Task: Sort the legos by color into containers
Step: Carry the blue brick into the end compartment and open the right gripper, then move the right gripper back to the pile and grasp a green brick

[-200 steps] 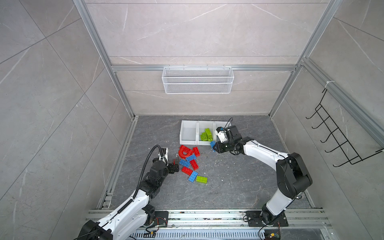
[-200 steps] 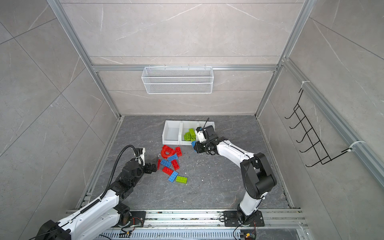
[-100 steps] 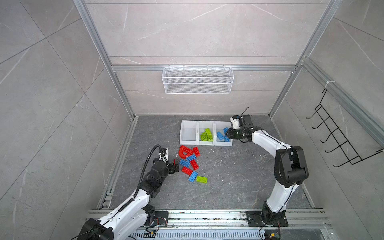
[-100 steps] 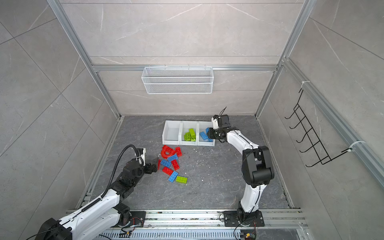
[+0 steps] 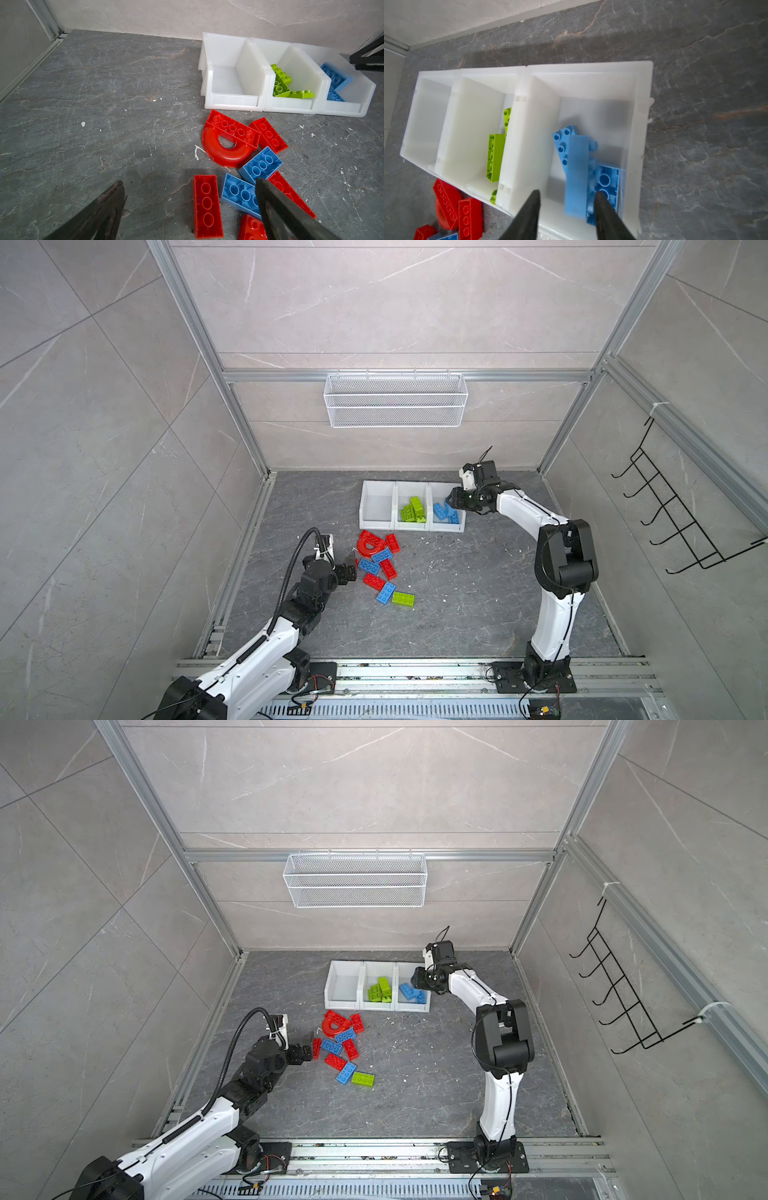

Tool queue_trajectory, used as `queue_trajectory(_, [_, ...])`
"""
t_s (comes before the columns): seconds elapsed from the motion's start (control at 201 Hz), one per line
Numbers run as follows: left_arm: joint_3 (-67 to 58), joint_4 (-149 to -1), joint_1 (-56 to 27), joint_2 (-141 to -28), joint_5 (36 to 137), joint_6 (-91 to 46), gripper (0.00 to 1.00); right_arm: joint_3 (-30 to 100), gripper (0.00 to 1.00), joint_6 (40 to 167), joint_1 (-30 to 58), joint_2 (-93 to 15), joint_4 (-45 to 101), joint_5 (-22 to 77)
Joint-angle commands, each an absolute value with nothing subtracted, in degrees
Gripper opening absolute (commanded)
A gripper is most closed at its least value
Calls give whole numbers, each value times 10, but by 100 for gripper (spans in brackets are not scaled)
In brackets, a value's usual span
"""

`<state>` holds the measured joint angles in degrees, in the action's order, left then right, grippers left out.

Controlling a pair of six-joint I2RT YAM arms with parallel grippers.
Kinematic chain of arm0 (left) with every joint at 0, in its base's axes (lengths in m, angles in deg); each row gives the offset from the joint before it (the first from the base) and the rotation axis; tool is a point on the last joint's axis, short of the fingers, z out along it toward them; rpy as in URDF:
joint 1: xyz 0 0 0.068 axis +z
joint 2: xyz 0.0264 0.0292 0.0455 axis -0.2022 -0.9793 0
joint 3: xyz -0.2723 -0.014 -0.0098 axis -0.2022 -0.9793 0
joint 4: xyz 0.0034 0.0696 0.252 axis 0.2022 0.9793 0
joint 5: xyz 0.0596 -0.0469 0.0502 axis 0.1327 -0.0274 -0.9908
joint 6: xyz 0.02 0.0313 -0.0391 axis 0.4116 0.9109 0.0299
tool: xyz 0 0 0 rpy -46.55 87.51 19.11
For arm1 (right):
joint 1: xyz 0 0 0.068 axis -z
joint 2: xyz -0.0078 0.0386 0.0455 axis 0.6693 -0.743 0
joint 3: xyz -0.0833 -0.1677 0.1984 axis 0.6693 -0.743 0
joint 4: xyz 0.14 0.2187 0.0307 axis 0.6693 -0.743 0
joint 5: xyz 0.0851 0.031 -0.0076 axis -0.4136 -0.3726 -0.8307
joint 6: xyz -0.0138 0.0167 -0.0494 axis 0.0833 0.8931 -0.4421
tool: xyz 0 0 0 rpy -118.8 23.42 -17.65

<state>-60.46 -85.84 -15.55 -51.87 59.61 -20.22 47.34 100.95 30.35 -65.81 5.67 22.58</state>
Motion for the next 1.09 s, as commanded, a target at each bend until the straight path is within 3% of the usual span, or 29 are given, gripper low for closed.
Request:
queue_trajectory(0.0, [-576, -861, -152, -521, 587, -212, 100, 486, 55, 1013, 302, -633, 39, 235])
queue_trajectory(0.1, [-572, -855, -152, -522, 594, -215, 100, 461, 58, 996, 294, -582, 25, 250])
queue_trajectory(0.194, [-565, -848, -152, -519, 625, -207, 100, 417, 62, 942, 234, -511, -10, 312])
queue_trajectory(0.433, [-578, -856, -152, -491, 612, -215, 100, 236, 64, 842, 37, -373, 18, 222])
queue_trajectory(0.746, [-590, -851, -151, -467, 590, -218, 100, 198, 66, 776, -92, -451, 0, 275])
queue_trajectory(1.09, [-589, -849, -151, -465, 594, -213, 100, 239, 67, 756, -118, -537, -17, 324])
